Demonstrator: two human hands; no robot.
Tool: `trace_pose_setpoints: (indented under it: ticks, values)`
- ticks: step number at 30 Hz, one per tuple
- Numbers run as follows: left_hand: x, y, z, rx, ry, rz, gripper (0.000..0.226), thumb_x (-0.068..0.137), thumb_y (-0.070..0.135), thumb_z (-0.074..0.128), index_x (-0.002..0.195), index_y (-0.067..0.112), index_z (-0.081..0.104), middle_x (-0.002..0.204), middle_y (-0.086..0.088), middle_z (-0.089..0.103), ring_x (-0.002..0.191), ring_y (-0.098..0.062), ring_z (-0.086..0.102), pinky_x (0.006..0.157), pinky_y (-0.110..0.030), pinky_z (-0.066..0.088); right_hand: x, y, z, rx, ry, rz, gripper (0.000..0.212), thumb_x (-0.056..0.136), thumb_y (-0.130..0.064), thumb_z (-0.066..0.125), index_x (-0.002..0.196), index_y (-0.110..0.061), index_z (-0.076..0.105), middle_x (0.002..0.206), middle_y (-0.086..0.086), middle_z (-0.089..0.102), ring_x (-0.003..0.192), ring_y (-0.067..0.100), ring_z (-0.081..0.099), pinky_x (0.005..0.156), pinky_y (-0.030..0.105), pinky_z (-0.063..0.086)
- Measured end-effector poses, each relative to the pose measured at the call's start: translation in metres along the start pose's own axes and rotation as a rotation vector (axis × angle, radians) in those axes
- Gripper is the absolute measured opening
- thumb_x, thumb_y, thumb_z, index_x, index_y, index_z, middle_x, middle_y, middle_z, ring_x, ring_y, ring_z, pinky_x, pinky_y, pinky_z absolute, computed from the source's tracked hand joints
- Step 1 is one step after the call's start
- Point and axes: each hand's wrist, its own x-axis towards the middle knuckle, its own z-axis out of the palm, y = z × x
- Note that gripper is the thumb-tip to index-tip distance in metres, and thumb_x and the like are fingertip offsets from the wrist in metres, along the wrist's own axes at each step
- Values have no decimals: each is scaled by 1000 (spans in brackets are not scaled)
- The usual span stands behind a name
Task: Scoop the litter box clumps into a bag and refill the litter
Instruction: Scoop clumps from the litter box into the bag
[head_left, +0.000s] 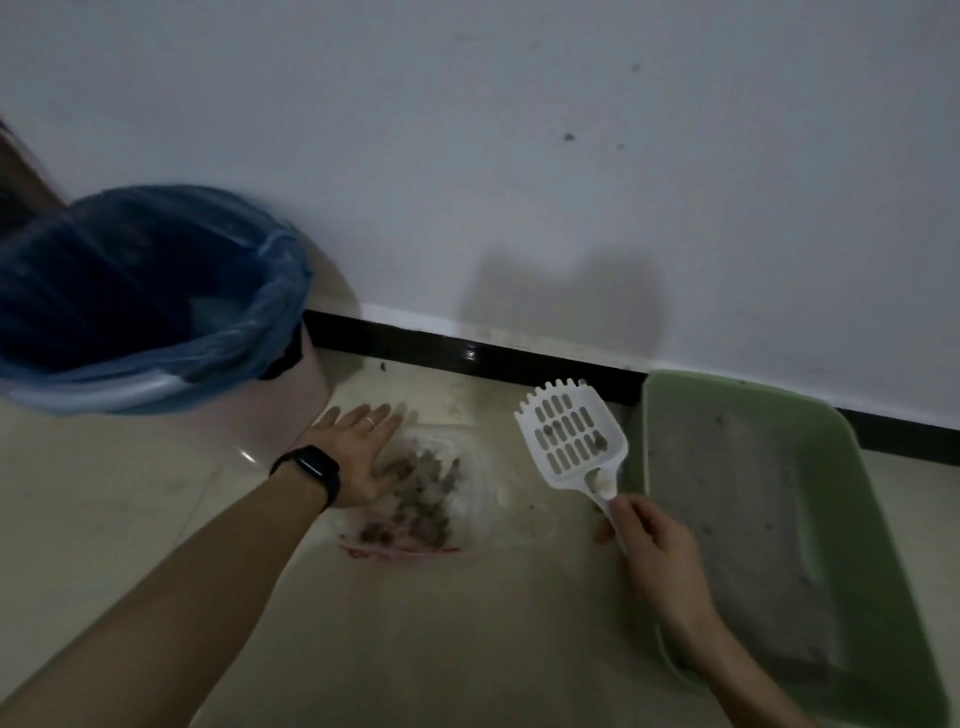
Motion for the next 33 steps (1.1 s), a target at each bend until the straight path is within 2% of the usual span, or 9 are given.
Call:
trace_pose_setpoints:
  ticks: [3,7,13,19,23,25,27,30,33]
  values:
    - [-9,-12,23,-57,-59,-37,96,83,71,39,153,29,-13,162,5,-11,148,-17,1,119,-40,3,3,-12,31,-204,-125,-101,16,97,-42,49,93,-40,65,81,-13,71,58,7,63,56,35,53]
    - [-13,-11,43,-70,-116,-72,104,83,72,45,152,25,-16,161,4,-14,149,-19,-1,119,-41,2,6,-16,63,-808,-162,-474,23,99,-37,45,117,-32,59,92,-8,68,71,18,65,56,32,49]
    - [-9,-3,41,-99,-101,-89,104,84,61,54,152,23,-17,161,3,-15,149,-20,-1,120,-43,2,11,-27,64,-945,-1,-623,23,79,-17,78,101,-20,74,74,-2,67,48,23,59,38,27,42]
    - [-5,7,33,-78,-59,-76,95,90,60,43,153,20,-15,161,0,-15,149,-21,-3,120,-45,1,19,-32,39,-786,-103,-472,21,95,-32,56,112,-33,68,83,-8,69,66,21,64,52,30,47]
    - [8,25,23,-110,8,-64,85,93,59,31,153,19,-13,161,-1,-15,149,-21,-8,119,-47,-3,14,-24,-11,-483,-58,-208,15,94,-42,58,104,-41,70,70,-35,64,65,-12,60,56,5,42]
    - [20,47,14,-148,62,-19,84,92,63,28,154,21,-10,162,0,-13,149,-21,-7,119,-47,-3,6,-10,-50,-371,36,-50,16,93,-50,57,97,-43,71,64,-33,64,58,-13,56,55,14,44]
    - [33,78,7,-205,105,58,85,90,68,26,154,23,-8,162,2,-13,149,-18,-7,119,-45,-3,-6,6,-90,-399,104,52,16,93,-53,53,86,-48,68,58,-23,65,48,-2,56,50,22,41]
    - [48,140,2,-288,166,168,84,87,73,17,153,28,-12,160,9,-17,148,-13,-11,118,-41,-6,-24,33,-146,-539,148,177,25,93,-52,53,73,-46,67,59,-25,64,51,0,58,51,22,38]
    - [51,207,1,-361,215,271,82,89,72,14,152,29,-14,159,11,-19,147,-11,-13,117,-39,-7,-37,58,-191,-728,64,311,29,92,-51,53,68,-43,68,62,-16,68,59,2,60,56,26,45]
